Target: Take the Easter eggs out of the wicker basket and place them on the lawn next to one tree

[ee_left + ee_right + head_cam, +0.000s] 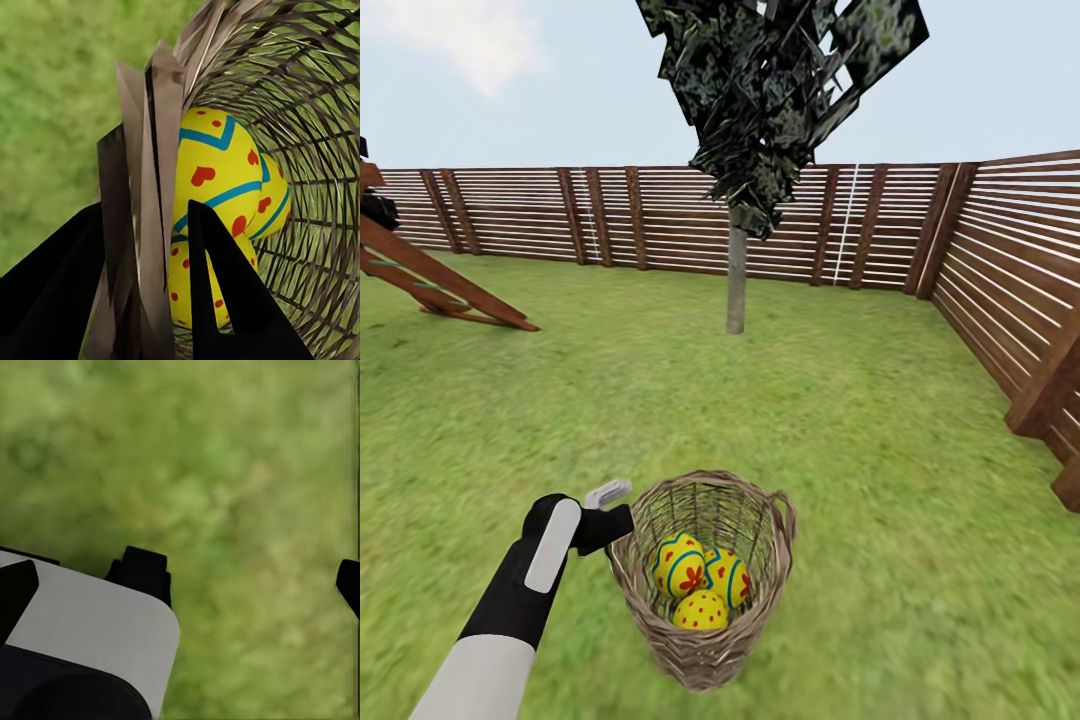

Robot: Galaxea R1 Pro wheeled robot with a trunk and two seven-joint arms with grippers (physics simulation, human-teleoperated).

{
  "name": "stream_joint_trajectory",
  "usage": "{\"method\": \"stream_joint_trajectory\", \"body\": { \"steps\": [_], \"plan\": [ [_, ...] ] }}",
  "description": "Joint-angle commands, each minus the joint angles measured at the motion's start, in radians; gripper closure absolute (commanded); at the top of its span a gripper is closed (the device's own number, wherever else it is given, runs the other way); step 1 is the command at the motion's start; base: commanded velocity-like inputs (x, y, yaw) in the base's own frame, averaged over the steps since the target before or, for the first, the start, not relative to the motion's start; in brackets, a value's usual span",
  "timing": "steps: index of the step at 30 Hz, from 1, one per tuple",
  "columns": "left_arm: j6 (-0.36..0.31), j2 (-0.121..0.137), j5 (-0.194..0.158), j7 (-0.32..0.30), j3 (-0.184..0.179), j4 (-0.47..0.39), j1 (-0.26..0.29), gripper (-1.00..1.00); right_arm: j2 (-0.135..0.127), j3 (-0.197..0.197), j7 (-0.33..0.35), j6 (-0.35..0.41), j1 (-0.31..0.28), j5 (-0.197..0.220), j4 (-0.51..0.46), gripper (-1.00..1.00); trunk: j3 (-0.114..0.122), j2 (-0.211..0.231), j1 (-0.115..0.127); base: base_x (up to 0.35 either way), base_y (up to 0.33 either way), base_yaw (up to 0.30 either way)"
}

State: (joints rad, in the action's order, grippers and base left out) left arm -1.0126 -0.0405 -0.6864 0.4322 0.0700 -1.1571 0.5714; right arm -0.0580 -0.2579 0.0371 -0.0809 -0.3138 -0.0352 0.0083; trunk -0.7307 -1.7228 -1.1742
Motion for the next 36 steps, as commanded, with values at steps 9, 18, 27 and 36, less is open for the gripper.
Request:
{"method": "stream_joint_trajectory", "body": {
  "steps": [9, 18, 27, 36],
  "plan": [
    [0.001, -0.005, -0.024, 0.01, 0.002, -0.001, 0.001, 1.0, 0.0, 0.0, 0.003, -0.003, -0.001, -0.003, 0.001, -1.0, -0.001, 0.0, 0.0, 0.316, 0.0, 0.0],
    [0.001, -0.007, -0.024, 0.01, 0.002, -0.002, 0.001, 1.0, 0.001, 0.0, 0.003, -0.004, 0.0, -0.003, 0.001, -1.0, -0.001, 0.0, 0.0, 0.316, 0.0, 0.0],
    [0.002, -0.008, -0.024, 0.009, 0.002, -0.001, 0.001, 1.0, 0.001, 0.0, 0.003, -0.005, 0.002, -0.006, -0.001, -1.0, -0.001, 0.0, 0.0, 0.316, 0.0, 0.0],
    [0.001, -0.009, -0.024, 0.009, 0.002, -0.001, 0.001, 1.0, 0.001, 0.0, 0.002, -0.005, 0.002, -0.006, -0.001, -1.0, -0.001, 0.0, 0.0, 0.316, 0.0, 0.0]
  ]
}}
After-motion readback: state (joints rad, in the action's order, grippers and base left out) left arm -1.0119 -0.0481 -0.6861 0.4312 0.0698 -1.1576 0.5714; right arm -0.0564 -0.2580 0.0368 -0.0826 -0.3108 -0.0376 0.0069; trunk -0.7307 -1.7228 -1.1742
